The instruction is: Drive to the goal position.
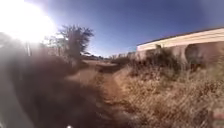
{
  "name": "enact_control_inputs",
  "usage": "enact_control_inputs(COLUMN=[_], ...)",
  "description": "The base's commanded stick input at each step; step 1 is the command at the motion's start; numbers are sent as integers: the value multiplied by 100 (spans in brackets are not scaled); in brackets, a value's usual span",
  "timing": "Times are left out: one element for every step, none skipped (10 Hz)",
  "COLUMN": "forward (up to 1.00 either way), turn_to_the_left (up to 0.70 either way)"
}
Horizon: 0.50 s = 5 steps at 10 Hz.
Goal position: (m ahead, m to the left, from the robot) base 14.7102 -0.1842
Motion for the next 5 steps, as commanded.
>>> enact_control_inputs(forward=[50, 50, 50, 50, 50], turn_to_the_left=[0, 0, 0, 0, 0])
